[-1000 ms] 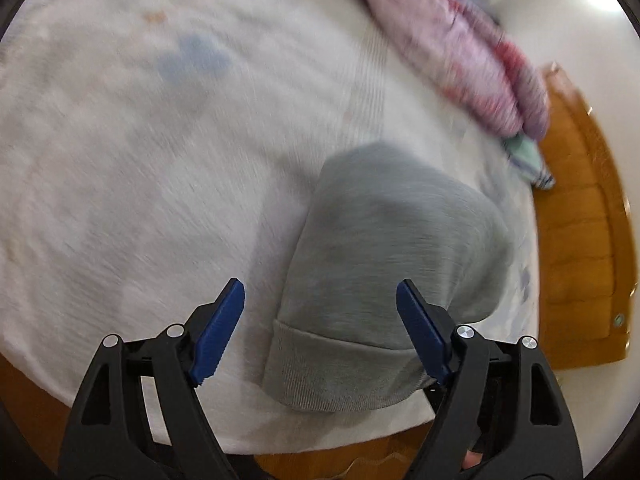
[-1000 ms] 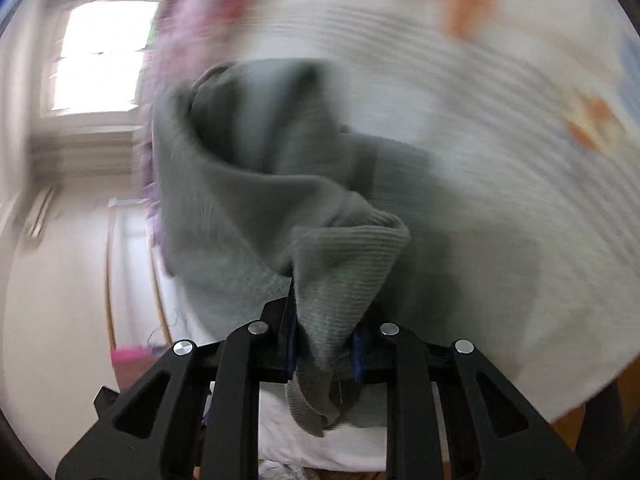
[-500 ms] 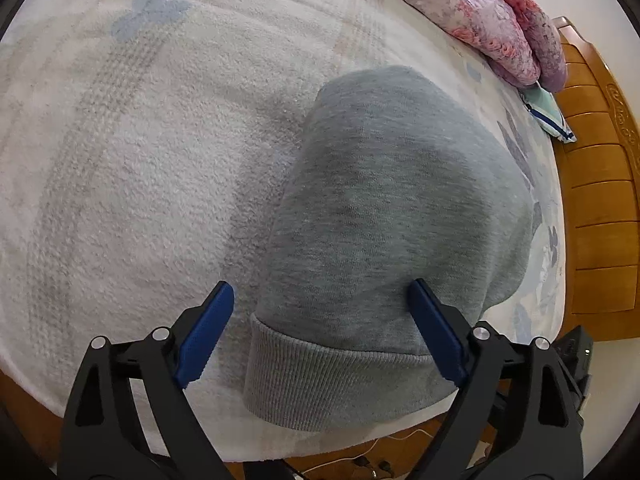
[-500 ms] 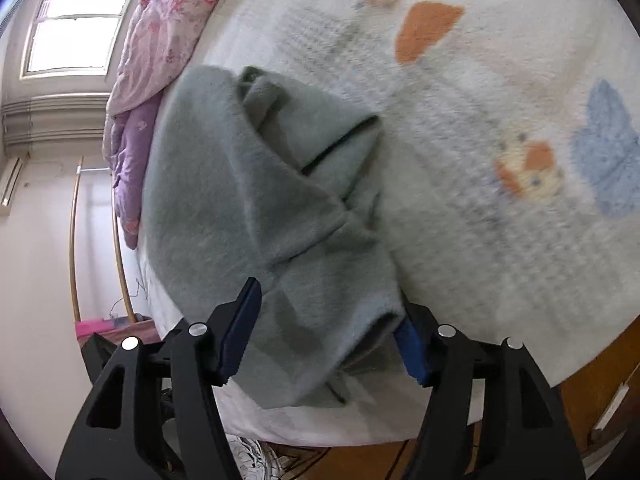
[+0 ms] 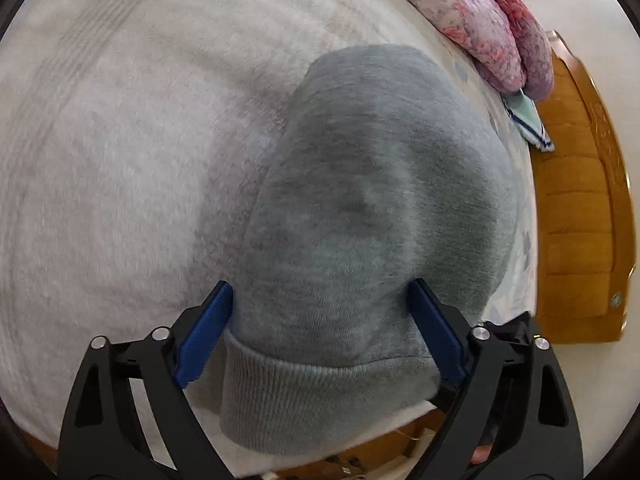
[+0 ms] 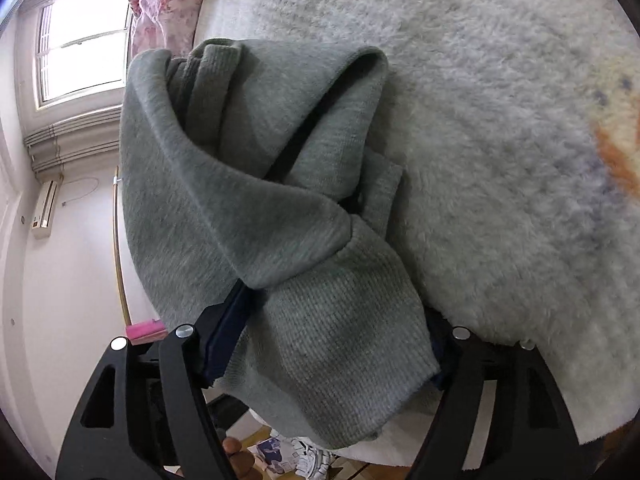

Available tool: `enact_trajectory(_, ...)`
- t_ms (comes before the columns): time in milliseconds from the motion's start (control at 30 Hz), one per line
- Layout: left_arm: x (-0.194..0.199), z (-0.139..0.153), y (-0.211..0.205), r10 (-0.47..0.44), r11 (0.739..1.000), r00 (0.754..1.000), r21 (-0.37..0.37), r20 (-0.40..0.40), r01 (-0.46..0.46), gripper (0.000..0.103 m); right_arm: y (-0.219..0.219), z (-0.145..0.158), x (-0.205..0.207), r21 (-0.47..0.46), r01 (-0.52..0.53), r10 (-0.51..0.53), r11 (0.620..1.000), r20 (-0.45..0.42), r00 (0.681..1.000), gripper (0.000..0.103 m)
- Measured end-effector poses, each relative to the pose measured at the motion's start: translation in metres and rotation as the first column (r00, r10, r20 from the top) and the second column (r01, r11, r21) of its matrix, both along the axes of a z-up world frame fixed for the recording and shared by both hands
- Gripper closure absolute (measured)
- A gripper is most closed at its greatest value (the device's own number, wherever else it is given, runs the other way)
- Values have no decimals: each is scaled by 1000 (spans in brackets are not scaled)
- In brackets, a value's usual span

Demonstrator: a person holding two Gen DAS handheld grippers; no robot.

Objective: Fold large clothes

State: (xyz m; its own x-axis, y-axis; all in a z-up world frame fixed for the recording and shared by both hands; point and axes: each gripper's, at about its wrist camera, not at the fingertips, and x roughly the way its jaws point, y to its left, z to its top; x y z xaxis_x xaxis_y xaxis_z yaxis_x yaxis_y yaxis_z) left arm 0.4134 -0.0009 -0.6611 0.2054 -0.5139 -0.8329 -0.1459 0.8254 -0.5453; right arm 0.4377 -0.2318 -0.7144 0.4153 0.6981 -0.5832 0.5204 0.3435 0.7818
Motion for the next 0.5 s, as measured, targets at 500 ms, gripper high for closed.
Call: enact_trajectory(500, 8, 120, -83, -31, 993, 962, 116, 270, 0, 56, -37, 134, 63, -378, -122, 230, 918, 255, 939, 72)
